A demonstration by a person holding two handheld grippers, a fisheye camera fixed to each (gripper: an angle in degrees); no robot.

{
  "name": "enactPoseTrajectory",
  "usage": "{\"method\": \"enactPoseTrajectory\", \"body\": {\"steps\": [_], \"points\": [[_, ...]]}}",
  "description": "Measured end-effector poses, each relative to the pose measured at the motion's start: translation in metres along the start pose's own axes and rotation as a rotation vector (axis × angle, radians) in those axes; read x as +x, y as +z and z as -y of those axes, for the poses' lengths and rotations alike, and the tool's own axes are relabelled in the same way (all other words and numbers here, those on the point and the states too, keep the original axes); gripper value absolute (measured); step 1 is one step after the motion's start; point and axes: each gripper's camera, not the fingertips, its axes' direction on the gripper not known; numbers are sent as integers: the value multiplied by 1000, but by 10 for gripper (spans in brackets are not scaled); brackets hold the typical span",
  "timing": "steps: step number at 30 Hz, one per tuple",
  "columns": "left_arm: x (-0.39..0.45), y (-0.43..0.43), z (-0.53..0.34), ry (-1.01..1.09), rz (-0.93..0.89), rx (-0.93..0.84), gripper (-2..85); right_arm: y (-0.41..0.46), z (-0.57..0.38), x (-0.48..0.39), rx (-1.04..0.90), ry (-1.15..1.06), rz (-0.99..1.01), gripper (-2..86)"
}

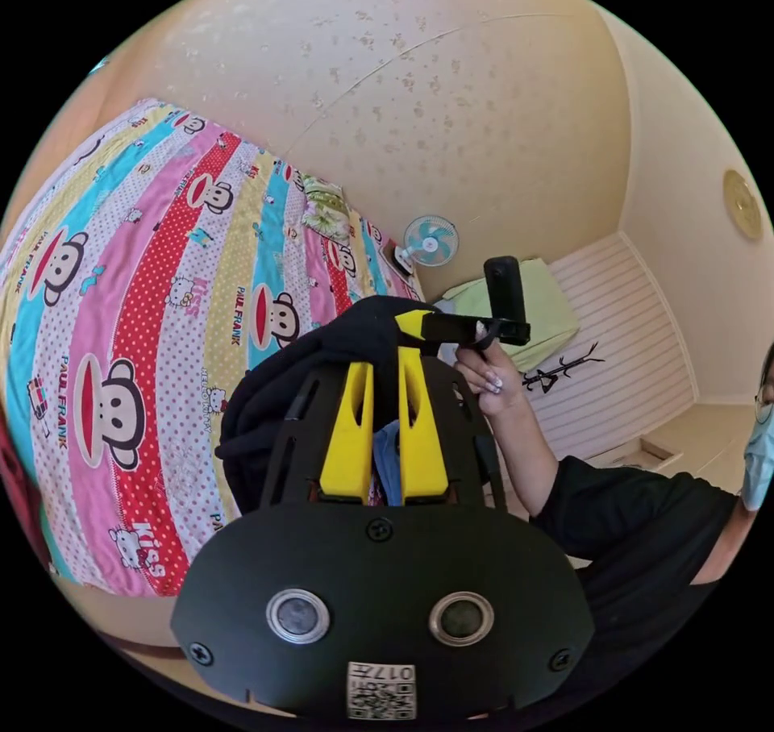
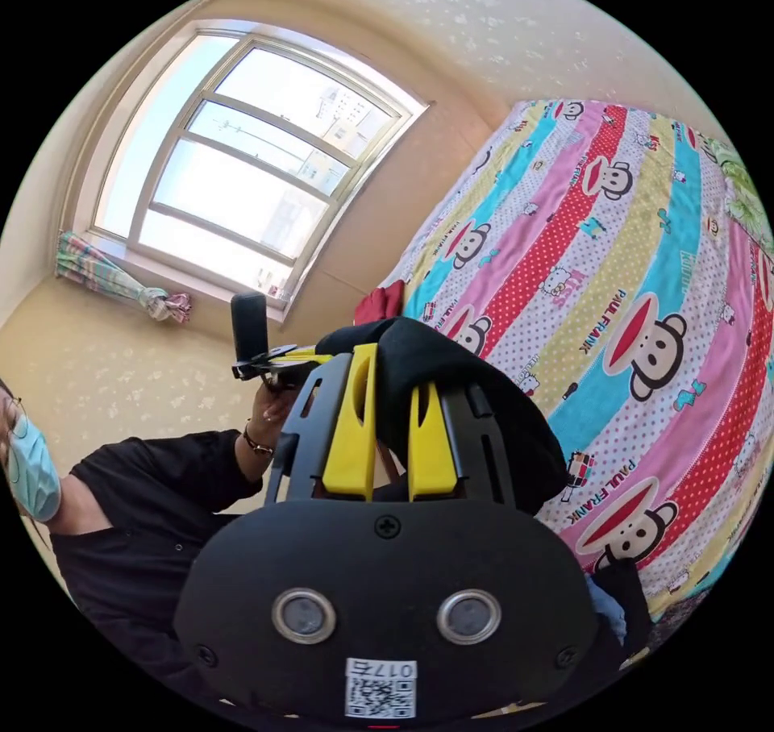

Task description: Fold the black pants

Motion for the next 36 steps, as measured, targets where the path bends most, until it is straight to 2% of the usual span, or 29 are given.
{"method": "enactPoseTrajectory", "body": {"steps": [4, 7, 12, 14, 18, 21, 24, 29, 32, 36], "points": [[-43, 24, -59, -20, -95, -11, 51, 15, -45, 14, 38, -27, 67, 24], [-70, 55, -126, -42, -66, -111, 52, 43, -109, 23, 8, -51, 62, 20], [-131, 122, -251, -283, -47, -384, 58, 117, -228, 70, -207, 176, 97, 24], [-157, 145, -297, -386, -27, -516, 63, 141, -254, 75, -319, 202, 83, 26], [-194, 175, -332, -493, 1, -679, 74, 177, -286, 86, -510, 246, -8, 27], [-201, 164, -314, -471, -2, -660, 67, 163, -276, 82, -451, 264, 41, 16], [-183, 125, -255, -346, -64, -595, 57, 124, -240, 65, -350, 208, 101, 8], [-120, 13, -113, -16, -138, -334, 52, 22, -165, 26, -68, 47, 164, 7], [-86, -27, -56, 147, -87, -225, 51, -23, -137, -2, 56, -61, 154, 11], [-92, -29, 0, 144, 27, -202, 51, -45, -93, 5, 91, -67, 37, 21]]}}
